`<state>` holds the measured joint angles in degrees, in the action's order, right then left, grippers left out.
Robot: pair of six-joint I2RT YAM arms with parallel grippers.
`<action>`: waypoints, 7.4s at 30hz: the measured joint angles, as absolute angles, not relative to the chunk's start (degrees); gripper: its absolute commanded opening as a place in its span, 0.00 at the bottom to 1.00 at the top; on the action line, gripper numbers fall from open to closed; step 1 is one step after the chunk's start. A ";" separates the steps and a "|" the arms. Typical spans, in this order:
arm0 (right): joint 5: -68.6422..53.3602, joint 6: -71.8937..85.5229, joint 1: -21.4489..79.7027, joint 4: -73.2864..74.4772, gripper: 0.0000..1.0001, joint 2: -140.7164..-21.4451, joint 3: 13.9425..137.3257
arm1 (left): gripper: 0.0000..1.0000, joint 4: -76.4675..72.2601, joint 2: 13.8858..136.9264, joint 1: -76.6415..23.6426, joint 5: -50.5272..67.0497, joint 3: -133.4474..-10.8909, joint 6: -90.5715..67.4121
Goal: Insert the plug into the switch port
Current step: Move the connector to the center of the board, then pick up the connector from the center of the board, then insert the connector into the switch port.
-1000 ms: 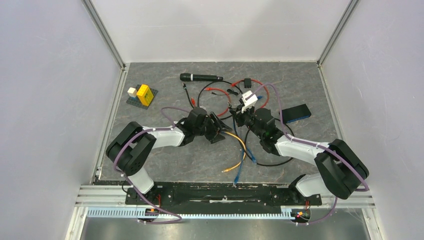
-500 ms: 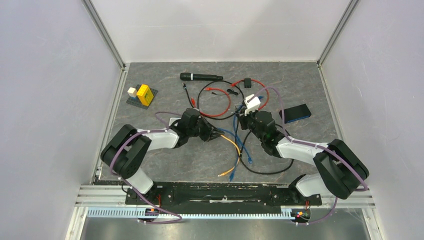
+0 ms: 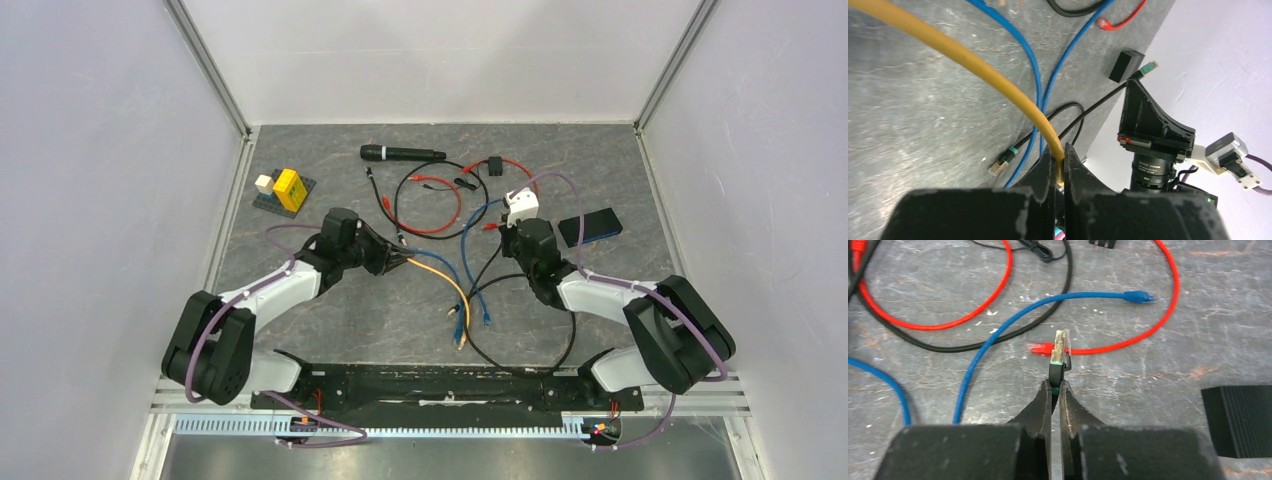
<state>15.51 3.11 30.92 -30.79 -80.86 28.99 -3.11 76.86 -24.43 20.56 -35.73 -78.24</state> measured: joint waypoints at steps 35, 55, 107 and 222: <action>15.86 -10.83 20.18 -24.16 0.00 -77.91 35.66 | 0.02 8.93 78.30 -13.58 26.11 -36.47 -64.86; -12.47 -21.78 20.14 -22.13 0.00 -73.84 41.30 | 0.53 9.13 80.20 -13.58 27.66 -37.67 -60.12; -44.97 -22.72 27.46 -7.99 0.41 -81.69 49.87 | 0.02 -7.92 88.09 -27.14 40.21 -55.46 -40.23; -8.71 -23.88 62.26 -13.13 0.00 -136.27 94.70 | 0.02 35.83 92.79 18.65 -3.68 -53.17 -36.71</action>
<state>-8.71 -23.88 62.26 -13.13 -136.27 94.70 35.83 92.79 18.65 -3.68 -53.17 -36.71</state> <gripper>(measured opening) 0.038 0.026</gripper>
